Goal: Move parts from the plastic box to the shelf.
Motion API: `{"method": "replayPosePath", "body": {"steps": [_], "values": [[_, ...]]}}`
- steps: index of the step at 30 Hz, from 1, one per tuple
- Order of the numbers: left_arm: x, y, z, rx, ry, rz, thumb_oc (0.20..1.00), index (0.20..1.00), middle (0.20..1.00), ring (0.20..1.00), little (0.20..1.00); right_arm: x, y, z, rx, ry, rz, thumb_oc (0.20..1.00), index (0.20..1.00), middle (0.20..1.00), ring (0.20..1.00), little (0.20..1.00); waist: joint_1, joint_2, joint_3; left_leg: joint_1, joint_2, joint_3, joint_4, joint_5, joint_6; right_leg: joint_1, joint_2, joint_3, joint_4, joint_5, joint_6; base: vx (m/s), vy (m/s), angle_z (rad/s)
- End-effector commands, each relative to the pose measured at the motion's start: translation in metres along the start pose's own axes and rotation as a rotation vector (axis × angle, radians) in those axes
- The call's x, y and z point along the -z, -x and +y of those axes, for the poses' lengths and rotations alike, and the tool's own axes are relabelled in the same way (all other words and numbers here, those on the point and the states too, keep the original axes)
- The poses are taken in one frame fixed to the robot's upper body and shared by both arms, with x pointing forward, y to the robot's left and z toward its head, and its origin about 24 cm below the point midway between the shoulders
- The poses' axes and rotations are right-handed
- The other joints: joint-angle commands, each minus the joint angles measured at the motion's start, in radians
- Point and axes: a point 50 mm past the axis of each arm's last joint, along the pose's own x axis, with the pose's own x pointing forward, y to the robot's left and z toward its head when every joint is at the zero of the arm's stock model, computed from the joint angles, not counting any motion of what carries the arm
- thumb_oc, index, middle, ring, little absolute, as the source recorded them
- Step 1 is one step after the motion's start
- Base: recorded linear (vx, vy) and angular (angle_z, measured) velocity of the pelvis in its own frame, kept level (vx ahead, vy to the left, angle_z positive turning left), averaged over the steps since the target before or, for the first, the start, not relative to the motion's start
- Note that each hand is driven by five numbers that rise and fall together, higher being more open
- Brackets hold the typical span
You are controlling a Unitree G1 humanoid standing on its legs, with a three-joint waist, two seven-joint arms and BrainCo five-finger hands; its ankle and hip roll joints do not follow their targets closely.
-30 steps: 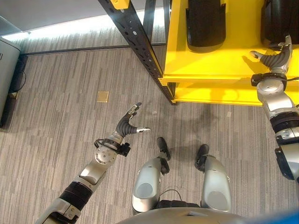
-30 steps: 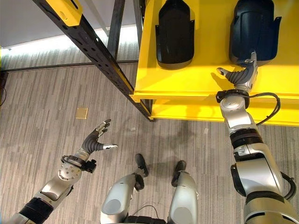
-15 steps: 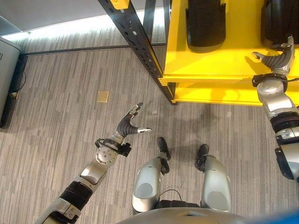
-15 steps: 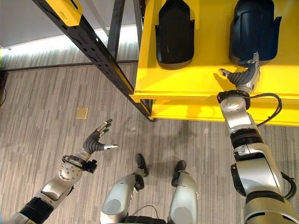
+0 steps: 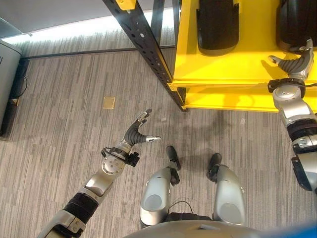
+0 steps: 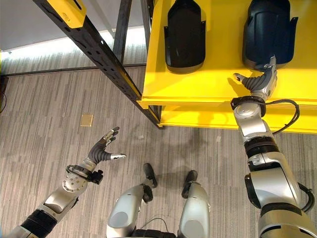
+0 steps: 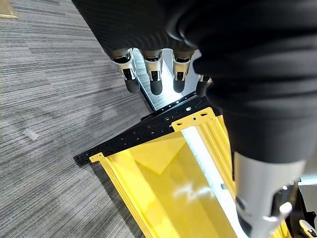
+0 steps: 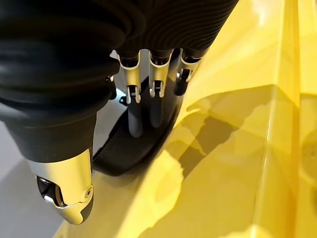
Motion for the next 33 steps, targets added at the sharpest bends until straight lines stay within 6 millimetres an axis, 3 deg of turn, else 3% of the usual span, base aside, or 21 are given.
{"method": "replayPosePath", "body": {"steps": [1,33], "values": [[-0.015,0.002,-0.002,0.032,0.018,-0.083,1.0,1.0,1.0,1.0,1.0,-0.044,-0.03,-0.037,0.15,-0.014,-0.134,1.0,1.0,1.0,1.0,1.0,0.001,-0.022,-0.021,0.043,0.069,0.006,0.11,-0.13,-0.081,0.024,-0.003,-0.031,-0.021,-0.044,0.056,0.0,0.0,0.0],[-0.015,0.003,-0.001,0.05,0.008,-0.089,1.0,1.0,1.0,1.0,1.0,-0.05,-0.039,-0.051,0.181,0.049,-0.16,1.0,1.0,1.0,1.0,1.0,0.004,-0.023,-0.02,0.038,0.067,0.008,0.118,-0.14,-0.076,0.011,-0.011,-0.033,-0.002,-0.05,0.056,0.0,0.0,0.0]]}}
